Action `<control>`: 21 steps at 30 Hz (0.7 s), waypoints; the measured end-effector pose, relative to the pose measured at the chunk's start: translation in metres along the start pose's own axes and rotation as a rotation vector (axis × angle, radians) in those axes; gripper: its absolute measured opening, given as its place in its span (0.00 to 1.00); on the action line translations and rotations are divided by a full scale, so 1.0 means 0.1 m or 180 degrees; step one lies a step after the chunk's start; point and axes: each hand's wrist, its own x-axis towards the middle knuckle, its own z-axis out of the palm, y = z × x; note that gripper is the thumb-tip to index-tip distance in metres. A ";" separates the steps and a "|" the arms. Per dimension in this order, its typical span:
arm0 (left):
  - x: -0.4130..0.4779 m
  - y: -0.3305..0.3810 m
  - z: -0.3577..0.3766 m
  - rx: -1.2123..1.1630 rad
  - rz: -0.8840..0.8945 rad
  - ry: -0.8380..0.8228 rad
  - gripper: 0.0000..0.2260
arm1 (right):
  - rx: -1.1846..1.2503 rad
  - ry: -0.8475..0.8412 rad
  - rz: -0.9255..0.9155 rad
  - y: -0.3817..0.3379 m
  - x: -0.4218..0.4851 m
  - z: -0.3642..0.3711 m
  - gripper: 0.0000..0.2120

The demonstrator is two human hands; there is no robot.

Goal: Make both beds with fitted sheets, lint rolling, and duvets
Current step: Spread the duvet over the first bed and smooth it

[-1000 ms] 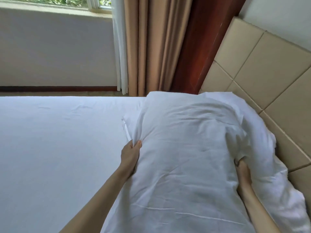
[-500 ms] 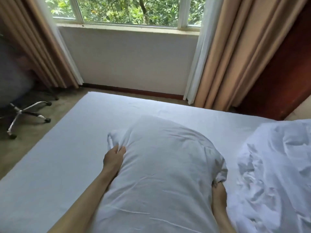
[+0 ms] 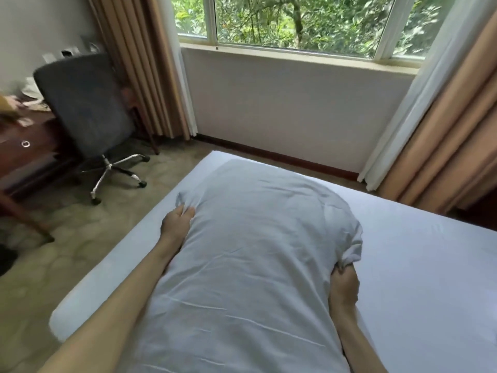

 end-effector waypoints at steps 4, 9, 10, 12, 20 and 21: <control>0.94 0.11 -0.59 0.0057 0.0144 -0.0115 0.20 | 0.0234 0.0197 0.0018 -0.46 -0.17 0.84 0.11; 1.87 -0.21 -1.16 0.0569 0.0092 0.0252 0.08 | 0.0012 -0.1223 0.0401 -0.51 -0.23 1.84 0.09; 1.96 -0.37 -1.23 0.0655 -0.0018 0.0249 0.07 | -0.0260 -0.1658 0.0580 -0.45 -0.23 1.96 0.08; 2.03 -0.76 -1.25 0.0838 -0.0202 0.0050 0.10 | -0.0852 -0.2304 0.1053 -0.30 -0.26 2.08 0.04; 1.19 -1.38 -0.34 0.0994 -0.0638 -0.1426 0.10 | -0.1137 -0.2171 0.1466 0.31 -0.27 1.56 0.03; 1.07 -1.33 -0.16 0.0988 -0.0587 -0.1553 0.10 | -0.1116 -0.2053 0.1493 0.38 -0.25 1.42 0.05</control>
